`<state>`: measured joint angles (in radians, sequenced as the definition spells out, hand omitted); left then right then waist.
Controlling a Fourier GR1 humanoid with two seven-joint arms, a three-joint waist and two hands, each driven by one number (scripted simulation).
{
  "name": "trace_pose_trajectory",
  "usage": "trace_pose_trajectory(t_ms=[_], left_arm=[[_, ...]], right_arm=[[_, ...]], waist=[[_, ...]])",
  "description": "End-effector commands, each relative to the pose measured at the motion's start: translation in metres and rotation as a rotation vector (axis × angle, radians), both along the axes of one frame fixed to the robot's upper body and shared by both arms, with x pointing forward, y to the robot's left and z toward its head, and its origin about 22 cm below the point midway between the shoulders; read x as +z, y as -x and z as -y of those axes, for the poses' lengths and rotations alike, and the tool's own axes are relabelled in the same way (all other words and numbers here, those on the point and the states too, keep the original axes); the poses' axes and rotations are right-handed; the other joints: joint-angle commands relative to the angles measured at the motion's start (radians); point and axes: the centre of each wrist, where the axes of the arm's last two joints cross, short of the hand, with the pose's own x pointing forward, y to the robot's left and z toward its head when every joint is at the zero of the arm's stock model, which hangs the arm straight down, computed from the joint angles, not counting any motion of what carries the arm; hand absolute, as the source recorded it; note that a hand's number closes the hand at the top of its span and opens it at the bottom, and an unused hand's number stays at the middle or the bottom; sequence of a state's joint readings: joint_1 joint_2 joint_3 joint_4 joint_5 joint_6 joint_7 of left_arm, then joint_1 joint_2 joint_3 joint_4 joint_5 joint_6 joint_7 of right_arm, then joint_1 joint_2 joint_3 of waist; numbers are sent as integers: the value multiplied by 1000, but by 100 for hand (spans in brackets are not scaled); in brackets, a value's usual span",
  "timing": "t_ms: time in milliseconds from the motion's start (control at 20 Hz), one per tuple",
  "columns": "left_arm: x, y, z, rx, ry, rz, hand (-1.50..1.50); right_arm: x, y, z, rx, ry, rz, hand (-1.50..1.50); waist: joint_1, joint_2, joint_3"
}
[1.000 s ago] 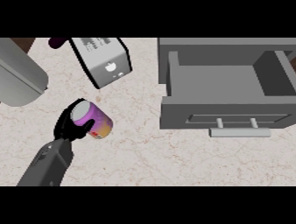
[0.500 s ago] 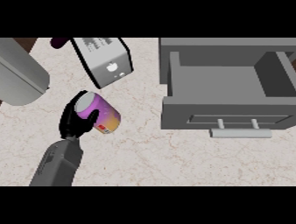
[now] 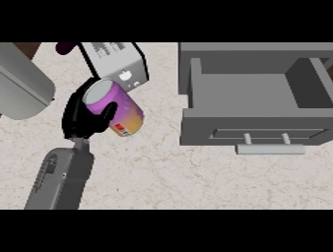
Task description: Pick up the can, place it into the drawer and close the drawer
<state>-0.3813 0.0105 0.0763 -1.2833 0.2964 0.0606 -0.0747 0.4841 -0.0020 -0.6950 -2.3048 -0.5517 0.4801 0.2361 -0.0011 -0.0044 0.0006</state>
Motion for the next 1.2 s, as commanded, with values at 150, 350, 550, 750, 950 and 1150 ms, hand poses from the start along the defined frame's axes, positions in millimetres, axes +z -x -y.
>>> trace_pose_trajectory(t_ms=[150,350,550,750,950,1150], left_arm=[[65,4,38,-6,-16,38,150],[96,-25,48,-15,-53,29,150],[116,-23,71,-10,-66,66,150],[115,-41,93,-20,-94,58,150],[155,-46,100,-31,-80,63,150],[154,-60,141,-4,-109,62,150]], right_arm=[[6,0,-2,-18,-2,9,-150],[6,14,0,2,-12,5,-150],[-6,-5,7,-8,-15,-13,-150],[3,-7,1,1,-6,-8,-150],[-2,-5,0,0,-9,5,-150],[-5,-7,-1,24,-29,8,-150]], waist=[[-4,1,0],[-15,2,0],[-8,3,0],[-16,6,-1],[-11,4,0],[-27,7,0]])
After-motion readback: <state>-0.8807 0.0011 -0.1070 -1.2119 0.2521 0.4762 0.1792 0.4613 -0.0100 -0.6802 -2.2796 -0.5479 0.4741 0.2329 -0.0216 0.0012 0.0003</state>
